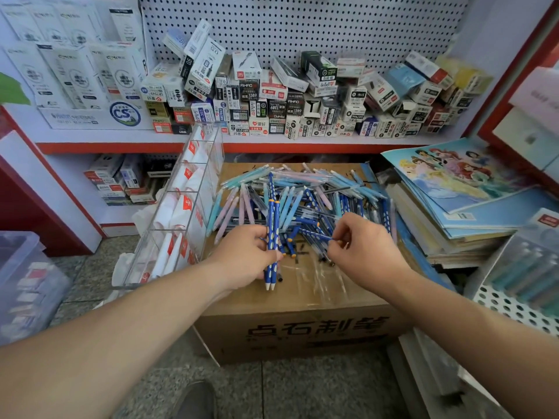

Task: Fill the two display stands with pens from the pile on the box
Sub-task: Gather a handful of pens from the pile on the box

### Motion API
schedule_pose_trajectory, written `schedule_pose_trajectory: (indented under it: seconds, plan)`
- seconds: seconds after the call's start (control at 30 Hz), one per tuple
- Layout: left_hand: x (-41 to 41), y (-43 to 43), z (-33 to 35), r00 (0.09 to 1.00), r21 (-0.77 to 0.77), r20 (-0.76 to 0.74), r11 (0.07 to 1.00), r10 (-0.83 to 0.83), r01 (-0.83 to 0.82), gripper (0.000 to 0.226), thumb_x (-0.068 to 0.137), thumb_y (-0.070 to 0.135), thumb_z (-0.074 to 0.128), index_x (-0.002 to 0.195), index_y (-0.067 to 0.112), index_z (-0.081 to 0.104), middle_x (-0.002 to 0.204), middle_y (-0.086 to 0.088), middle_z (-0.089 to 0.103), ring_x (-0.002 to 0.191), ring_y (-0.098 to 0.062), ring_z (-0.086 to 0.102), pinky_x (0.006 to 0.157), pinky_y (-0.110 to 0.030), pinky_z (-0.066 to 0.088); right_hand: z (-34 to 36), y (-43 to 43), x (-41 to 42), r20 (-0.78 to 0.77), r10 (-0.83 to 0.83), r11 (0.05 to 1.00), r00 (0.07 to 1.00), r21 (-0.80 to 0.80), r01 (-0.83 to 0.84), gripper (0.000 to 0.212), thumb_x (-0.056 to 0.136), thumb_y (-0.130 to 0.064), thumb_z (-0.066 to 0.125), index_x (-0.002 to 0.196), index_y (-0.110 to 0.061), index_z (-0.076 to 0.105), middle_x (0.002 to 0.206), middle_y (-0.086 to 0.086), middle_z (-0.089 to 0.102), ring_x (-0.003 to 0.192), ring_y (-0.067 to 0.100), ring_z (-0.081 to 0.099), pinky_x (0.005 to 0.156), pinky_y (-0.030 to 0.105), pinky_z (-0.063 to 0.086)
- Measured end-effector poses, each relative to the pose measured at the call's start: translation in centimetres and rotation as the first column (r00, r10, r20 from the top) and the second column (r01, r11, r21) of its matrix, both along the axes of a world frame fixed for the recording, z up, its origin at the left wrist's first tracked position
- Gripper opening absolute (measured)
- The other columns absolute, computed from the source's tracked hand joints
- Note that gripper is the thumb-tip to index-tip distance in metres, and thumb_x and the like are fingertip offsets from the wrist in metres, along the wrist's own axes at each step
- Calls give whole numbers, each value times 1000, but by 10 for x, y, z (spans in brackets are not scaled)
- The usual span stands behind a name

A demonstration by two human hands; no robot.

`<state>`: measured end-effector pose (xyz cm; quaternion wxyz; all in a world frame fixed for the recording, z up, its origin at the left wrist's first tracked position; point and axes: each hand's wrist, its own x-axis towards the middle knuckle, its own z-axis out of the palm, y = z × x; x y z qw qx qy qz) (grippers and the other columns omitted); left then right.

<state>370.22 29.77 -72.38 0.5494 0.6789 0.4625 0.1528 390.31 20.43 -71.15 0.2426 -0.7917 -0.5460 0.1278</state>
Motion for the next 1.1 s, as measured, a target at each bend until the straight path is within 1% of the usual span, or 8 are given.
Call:
schedule_pose_trajectory:
  seconds: [0.27, 0.57, 0.7, 0.8, 0.87, 0.93, 1.0, 1.1]
  plan:
    - [9, -7, 6, 999, 4, 37, 1000, -4, 4, 15, 97, 8, 68, 109, 16, 71, 103, -11, 77, 94, -23, 75, 80, -38, 63, 15, -12, 9, -342, 22, 958, 939, 276, 78, 8, 96, -29, 69, 88, -26, 69, 74, -3, 67, 65, 10, 60, 58, 27, 52]
    - [25, -24, 13, 971, -278, 202, 943, -126, 181, 24, 100, 3, 60, 120, 13, 68, 107, -10, 78, 97, -21, 74, 89, -43, 59, 20, 2, -10, -563, 84, 971, 822, 232, 59, 13, 98, -22, 67, 97, -9, 66, 72, 7, 69, 54, 11, 64, 49, 23, 52]
    - [19, -21, 9, 970, -266, 217, 949, -110, 168, 27, 97, -2, 63, 121, 9, 65, 101, -12, 79, 92, -20, 77, 79, -36, 63, 14, 16, -19, -652, 87, 974, 753, 214, 72, 17, 98, -21, 68, 99, -4, 66, 71, 9, 68, 58, 20, 66, 54, 31, 58]
    - [13, -14, 6, 984, -221, 178, 974, -11, 51, 26, 96, 0, 66, 120, 9, 65, 101, -14, 78, 97, -26, 76, 87, -49, 61, 8, 27, -22, -716, 84, 979, 693, 189, 76, 17, 100, -24, 64, 105, -7, 64, 85, 12, 73, 63, 22, 68, 60, 35, 62]
    - [9, -10, 6, 982, -226, 168, 973, 88, -48, 22, 96, 0, 66, 117, 8, 65, 104, -16, 78, 101, -31, 75, 87, -51, 61, -3, 34, -17, -599, 72, 985, 798, 169, 38, 12, 102, -25, 62, 107, -14, 65, 90, 6, 72, 67, 19, 69, 61, 30, 60]
    - [5, -9, 7, 971, -250, 173, 961, 167, -121, 25, 94, -2, 67, 118, 6, 64, 107, -19, 76, 101, -36, 74, 81, -48, 63, -16, 38, -9, -250, 140, 988, 958, 101, -118, 10, 101, -23, 62, 108, -21, 70, 92, -5, 70, 76, 12, 66, 68, 26, 54]
    - [1, -9, 9, 959, -270, 179, 948, 219, -167, 29, 93, -5, 67, 120, 4, 64, 109, -22, 75, 101, -39, 73, 74, -43, 65, -29, 42, -6, -15, 255, 966, 967, -34, -256, 18, 100, -21, 64, 116, -22, 71, 102, -6, 66, 89, 13, 64, 80, 31, 54]
    - [-1, -6, 10, 951, -289, 180, 938, 251, -193, 26, 93, -5, 67, 117, 4, 65, 109, -23, 74, 99, -37, 74, 63, -34, 64, -39, 50, -8, 142, 326, 943, 934, -121, -311, 28, 100, -22, 61, 127, -26, 68, 116, -2, 60, 103, 20, 62, 87, 39, 55]
